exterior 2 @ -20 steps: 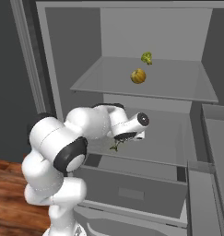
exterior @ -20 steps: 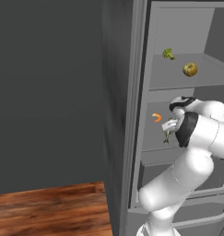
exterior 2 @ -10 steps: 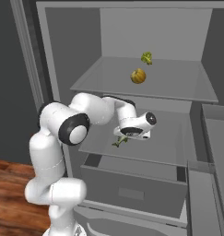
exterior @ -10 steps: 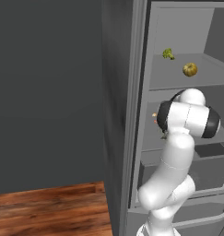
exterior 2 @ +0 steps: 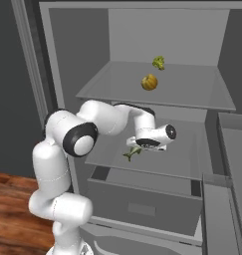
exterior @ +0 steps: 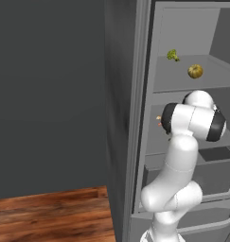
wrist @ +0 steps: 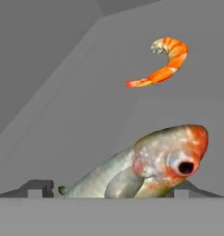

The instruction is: Transport the fish and squash to the fridge. Place the fish on the rack containing meat and place the squash on the rack containing the vegetable, ensuring meats and vegetables are on different racks.

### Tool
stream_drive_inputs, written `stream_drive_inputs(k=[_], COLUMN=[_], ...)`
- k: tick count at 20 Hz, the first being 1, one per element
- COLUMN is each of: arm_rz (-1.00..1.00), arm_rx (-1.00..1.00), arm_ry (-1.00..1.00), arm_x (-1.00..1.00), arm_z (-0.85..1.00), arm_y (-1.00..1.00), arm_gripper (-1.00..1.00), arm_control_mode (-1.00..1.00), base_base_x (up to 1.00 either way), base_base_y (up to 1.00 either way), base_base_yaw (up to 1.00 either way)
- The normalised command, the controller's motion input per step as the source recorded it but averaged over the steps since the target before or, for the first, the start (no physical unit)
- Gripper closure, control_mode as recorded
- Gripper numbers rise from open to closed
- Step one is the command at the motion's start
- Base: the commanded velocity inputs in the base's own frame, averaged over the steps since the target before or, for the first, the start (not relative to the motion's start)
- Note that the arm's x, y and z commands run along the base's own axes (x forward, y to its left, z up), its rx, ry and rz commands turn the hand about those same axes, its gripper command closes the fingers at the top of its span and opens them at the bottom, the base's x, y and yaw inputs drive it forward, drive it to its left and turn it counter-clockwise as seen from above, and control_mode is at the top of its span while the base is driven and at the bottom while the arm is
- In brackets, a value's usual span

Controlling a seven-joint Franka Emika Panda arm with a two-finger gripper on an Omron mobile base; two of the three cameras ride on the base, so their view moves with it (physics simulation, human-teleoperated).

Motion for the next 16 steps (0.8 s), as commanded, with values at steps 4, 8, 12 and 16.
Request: stream_drive_inputs(k=[4,8,12,16], arm_rz=[0.0,0.0,0.0,-0.02], arm_rx=[0.0,0.0,0.0,0.0], arm_ry=[-0.2,-0.15,-0.08,0.0], arm_x=[-0.42,-0.34,-0.13,0.0], arm_z=[0.07,0.15,0.25,0.26], arm_y=[0.0,0.0,0.0,0.0], arm_gripper=[-1.0,-1.0,-1.0,-1.0], arm_control_mode=[-1.0,-1.0,-1.0,-1.0], base_base_x=[0.0,0.0,0.0,0.0], base_base_y=[0.0,0.0,0.0,0.0], base_base_yaw=[0.0,0.0,0.0,0.0])
